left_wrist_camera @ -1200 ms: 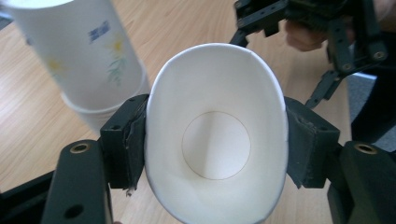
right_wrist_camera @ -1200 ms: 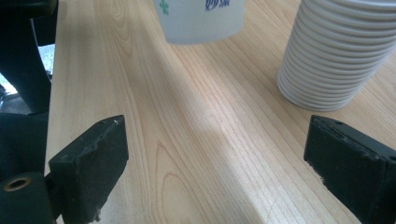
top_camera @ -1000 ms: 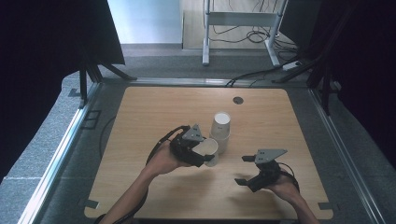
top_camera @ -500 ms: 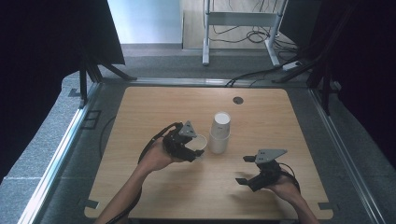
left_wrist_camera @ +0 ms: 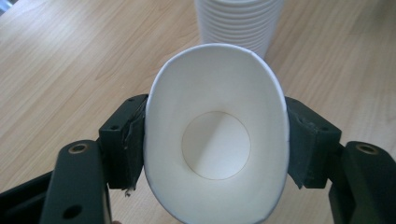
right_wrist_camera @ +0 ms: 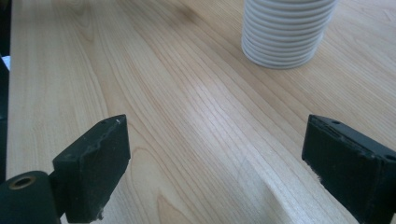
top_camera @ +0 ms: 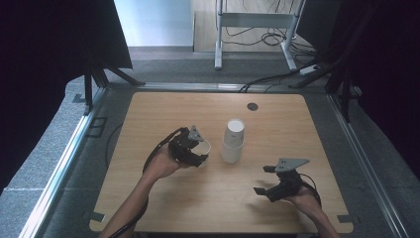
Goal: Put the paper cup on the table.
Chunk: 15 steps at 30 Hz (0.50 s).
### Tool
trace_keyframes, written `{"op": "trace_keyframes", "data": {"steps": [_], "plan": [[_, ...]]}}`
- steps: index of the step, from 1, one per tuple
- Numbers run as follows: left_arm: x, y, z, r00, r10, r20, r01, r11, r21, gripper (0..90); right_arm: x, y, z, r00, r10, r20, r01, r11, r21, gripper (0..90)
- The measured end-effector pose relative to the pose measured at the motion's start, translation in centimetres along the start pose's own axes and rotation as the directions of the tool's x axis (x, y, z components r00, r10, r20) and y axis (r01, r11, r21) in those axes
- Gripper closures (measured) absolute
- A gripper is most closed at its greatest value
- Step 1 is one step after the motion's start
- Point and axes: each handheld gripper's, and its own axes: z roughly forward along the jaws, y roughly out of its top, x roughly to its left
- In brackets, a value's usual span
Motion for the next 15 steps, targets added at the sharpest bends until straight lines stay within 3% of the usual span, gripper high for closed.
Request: {"op": "trace_keyframes", "data": {"steps": [9, 15], "plan": [[1.0, -0.5, 1.1, 0.9975, -0.044, -0.055, 0.046, 0.9985, 0.030, 30.5, -0.2, -0.2, 0.1, 0.9998, 0.017, 0.008, -0.017, 1.000, 0.011, 6.3], [1.6, -0.7, 1.8, 0.9957, -0.052, -0.076, 0.056, 0.9972, 0.049, 30.3, -0.2, -0.3, 0.3, 0.9998, 0.017, 0.013, -0.018, 1.000, 0.022, 5.2]]}}
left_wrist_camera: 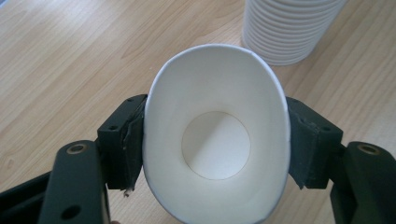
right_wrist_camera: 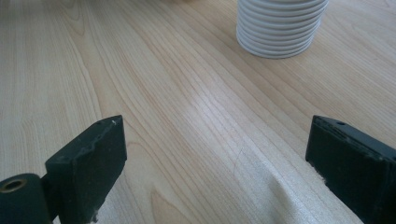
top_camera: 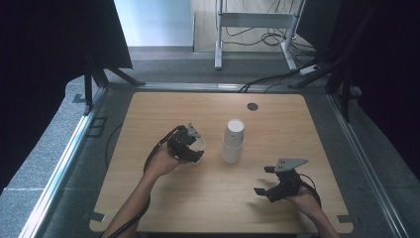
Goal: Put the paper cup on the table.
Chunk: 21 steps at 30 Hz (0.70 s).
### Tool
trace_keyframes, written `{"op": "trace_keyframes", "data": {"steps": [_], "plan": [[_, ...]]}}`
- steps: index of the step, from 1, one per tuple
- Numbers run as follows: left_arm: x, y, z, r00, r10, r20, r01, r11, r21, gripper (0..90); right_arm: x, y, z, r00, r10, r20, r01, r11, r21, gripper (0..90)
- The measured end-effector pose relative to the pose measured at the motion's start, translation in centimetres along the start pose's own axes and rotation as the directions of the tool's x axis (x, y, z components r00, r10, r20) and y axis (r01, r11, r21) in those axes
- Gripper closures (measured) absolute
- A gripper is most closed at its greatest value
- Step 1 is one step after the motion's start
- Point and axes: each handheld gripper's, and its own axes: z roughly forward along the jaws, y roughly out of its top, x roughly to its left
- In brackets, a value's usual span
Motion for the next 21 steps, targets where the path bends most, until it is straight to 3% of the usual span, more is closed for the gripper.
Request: {"op": "trace_keyframes", "data": {"steps": [12, 21], "plan": [[0.4, -0.2, 1.5, 0.9991, -0.029, -0.031, 0.030, 0.9994, 0.019, 29.8, 0.1, -0.1, 0.3, 0.9999, -0.009, -0.010, 0.009, 1.000, 0.018, 5.3], [0.5, -0.2, 2.1, 0.9985, -0.046, -0.031, 0.047, 0.9987, 0.022, 28.7, 0.2, -0.1, 0.4, 0.9998, -0.009, -0.018, 0.010, 1.000, 0.022, 5.2]]}}
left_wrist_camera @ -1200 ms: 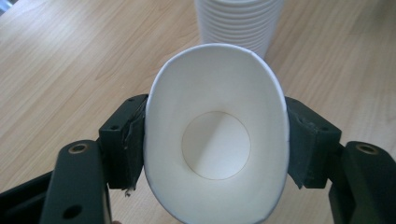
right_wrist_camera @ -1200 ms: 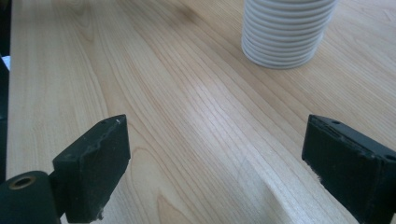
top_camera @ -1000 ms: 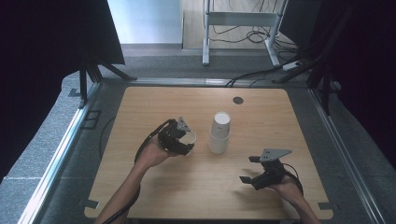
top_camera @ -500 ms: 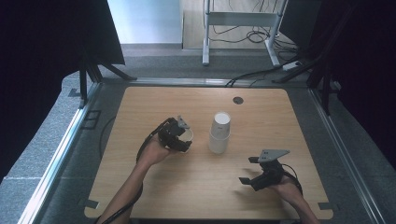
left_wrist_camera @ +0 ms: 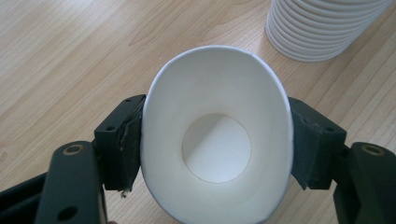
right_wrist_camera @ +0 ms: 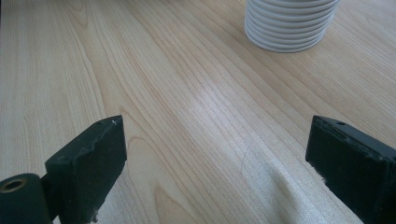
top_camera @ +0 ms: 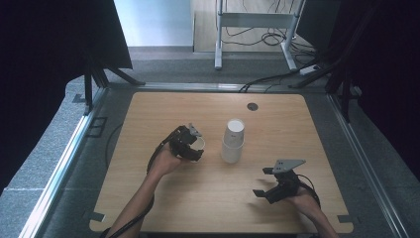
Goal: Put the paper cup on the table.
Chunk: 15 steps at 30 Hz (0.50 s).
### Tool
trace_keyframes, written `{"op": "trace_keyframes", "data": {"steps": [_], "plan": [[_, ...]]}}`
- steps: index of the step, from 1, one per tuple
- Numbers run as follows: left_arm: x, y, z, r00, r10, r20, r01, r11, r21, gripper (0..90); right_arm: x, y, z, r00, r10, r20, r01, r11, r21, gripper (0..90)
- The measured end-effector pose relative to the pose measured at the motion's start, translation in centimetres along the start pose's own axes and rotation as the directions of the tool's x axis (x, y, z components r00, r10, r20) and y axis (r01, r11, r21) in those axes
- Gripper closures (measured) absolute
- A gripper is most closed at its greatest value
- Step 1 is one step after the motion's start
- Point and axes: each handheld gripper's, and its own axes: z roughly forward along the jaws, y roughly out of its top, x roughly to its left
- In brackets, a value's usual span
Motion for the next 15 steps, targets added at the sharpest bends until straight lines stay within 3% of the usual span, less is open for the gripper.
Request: {"op": "trace_keyframes", "data": {"steps": [10, 15], "plan": [[0.12, 0.14, 0.25, 0.9998, -0.017, 0.009, 0.017, 0.9998, 0.006, 22.2, 0.06, 0.00, 0.07, 1.0000, -0.006, -0.005, 0.007, 1.000, 0.004, 5.3], [0.11, 0.25, 0.15, 0.9993, -0.032, 0.021, 0.032, 0.9995, -0.007, 14.0, 0.07, 0.00, 0.07, 1.0000, -0.005, -0.006, 0.006, 1.000, 0.004, 5.3]]}}
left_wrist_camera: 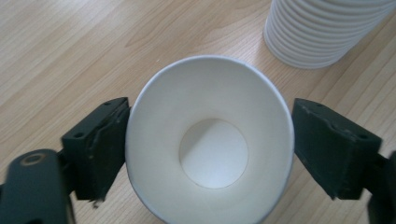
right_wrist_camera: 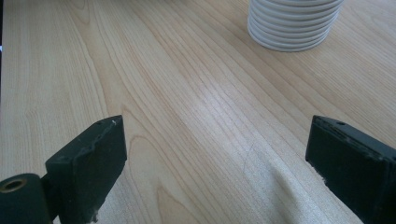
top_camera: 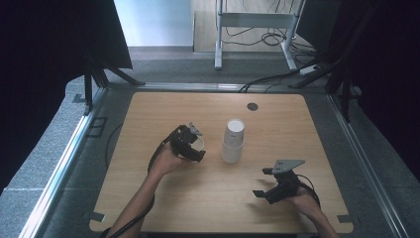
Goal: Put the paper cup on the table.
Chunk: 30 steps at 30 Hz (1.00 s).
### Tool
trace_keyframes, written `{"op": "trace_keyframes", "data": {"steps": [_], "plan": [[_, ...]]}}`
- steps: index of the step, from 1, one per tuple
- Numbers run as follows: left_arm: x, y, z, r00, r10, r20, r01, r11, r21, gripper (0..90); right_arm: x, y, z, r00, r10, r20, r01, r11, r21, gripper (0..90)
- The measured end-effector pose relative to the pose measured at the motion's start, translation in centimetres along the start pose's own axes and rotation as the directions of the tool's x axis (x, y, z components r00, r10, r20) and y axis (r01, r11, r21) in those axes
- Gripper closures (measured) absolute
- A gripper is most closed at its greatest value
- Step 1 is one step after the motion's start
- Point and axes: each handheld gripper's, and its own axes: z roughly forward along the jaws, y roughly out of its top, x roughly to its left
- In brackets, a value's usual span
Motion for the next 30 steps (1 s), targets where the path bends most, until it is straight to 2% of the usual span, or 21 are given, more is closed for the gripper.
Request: {"op": "trace_keyframes", "data": {"steps": [6, 12, 24, 30], "plan": [[0.1, 0.1, -0.7, 0.9996, -0.024, 0.013, 0.025, 0.9989, -0.039, 13.5, 0.0, 0.0, 0.0, 1.0000, -0.005, 0.002, 0.005, 1.000, 0.004, 5.3], [0.1, -0.1, -1.5, 0.9976, -0.049, 0.048, 0.052, 0.9956, -0.078, 11.4, 0.1, 0.0, 0.0, 1.0000, -0.009, 0.002, 0.009, 1.000, 0.005, 5.4], [-0.4, -0.3, -3.4, 0.9976, -0.032, 0.061, 0.040, 0.9897, -0.137, 7.5, 0.2, 0.0, 0.0, 0.9999, -0.012, -0.002, 0.012, 1.000, 0.009, 5.6], [-0.7, -0.9, -4.4, 0.9975, -0.039, 0.059, 0.049, 0.9844, -0.169, 6.4, 0.2, 0.0, 0.0, 0.9999, -0.015, -0.003, 0.015, 1.000, 0.007, 5.6]]}}
